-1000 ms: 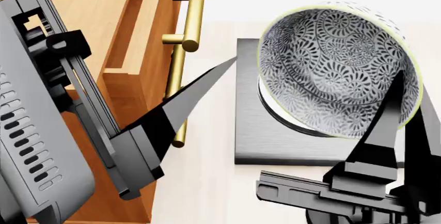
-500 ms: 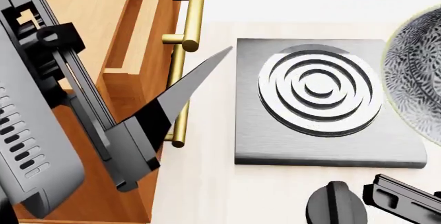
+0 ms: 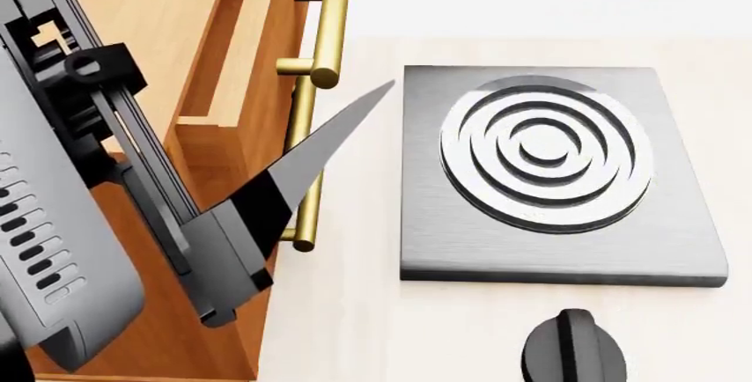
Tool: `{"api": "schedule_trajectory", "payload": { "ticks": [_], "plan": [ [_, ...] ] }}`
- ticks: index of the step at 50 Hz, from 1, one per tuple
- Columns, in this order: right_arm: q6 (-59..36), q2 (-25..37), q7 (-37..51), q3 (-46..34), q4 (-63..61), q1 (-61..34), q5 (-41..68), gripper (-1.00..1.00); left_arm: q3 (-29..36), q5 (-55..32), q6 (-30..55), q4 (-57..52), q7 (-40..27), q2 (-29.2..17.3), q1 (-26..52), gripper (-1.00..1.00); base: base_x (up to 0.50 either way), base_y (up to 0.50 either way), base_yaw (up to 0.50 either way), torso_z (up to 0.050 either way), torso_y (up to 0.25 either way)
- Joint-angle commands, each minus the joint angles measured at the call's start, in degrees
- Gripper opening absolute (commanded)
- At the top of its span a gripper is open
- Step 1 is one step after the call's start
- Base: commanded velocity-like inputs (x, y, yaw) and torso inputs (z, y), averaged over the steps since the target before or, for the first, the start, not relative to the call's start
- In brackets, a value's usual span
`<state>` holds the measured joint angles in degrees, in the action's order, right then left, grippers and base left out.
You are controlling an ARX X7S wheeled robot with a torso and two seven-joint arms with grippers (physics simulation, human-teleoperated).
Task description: Pick the akita bowl on the wooden cabinet and place it on the plate.
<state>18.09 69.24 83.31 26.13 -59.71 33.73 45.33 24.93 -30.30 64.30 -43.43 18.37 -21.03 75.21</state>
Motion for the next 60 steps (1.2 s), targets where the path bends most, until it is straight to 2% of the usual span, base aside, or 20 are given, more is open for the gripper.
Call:
{"api": "schedule_trajectory", "payload": {
  "ticks": [1, 5, 10, 20, 30, 41, 48, 60],
  "plan": [
    [2.47, -14.84, -10.71, 17.91, -0.28, 11.23, 4.08, -1.0, 0.03, -0.2, -0.52, -0.06, -0.28, -0.29, -0.52, 1.0, 0.0, 0.0, 0.0, 0.0, 0.0],
    [3.77, -18.74, -14.28, 19.97, -0.28, 11.22, 7.11, -1.0, 0.01, -0.32, -0.62, -0.14, -0.42, -0.31, -0.68, 1.0, 0.0, 0.0, 0.0, 0.0, 0.0],
    [2.54, -20.32, -17.21, 21.74, -0.12, 10.87, 12.98, -1.0, 0.51, -0.27, -0.88, -0.24, -0.54, -0.38, -0.89, 1.0, 0.0, 0.0, 0.0, 0.0, 0.0],
    [-3.56, -13.57, -15.45, 21.42, 4.7, 7.48, 17.67, -1.0, 0.89, -0.23, -1.62, 0.22, -0.64, -0.48, -1.2, 1.0, 0.0, 0.0, 0.0, 0.0, 0.0],
    [-6.17, -10.66, -15.58, 22.28, 6.82, 5.81, 19.9, -1.0, 1.14, -0.21, -2.24, 0.69, -0.79, -0.52, -1.29, 1.0, 0.0, 0.0, 0.0, 0.0, 0.0],
    [-5.02, -10.15, -19.72, 17.15, 13.51, 2.64, 22.64, -1.0, 1.51, -0.25, -2.74, 0.46, -1.14, -0.83, -2.06, 1.0, 0.0, 0.0, 0.0, 0.0, 0.0],
    [-7.78, -7.89, -20.51, 21.92, 16.02, 2.91, 26.21, -1.0, 1.67, -0.23, -3.21, 0.88, -1.23, -0.86, -2.25, 1.0, 0.0, 0.0, 0.0, 0.0, 0.001],
    [-9.62, -3.93, -20.66, 19.37, 20.33, 0.68, 27.64, -1.0, 2.35, -0.01, -4.08, 1.33, -1.33, -1.17, -2.73, 1.0, 0.0, 0.0, 0.0, 0.0, 0.0]
  ]
}}
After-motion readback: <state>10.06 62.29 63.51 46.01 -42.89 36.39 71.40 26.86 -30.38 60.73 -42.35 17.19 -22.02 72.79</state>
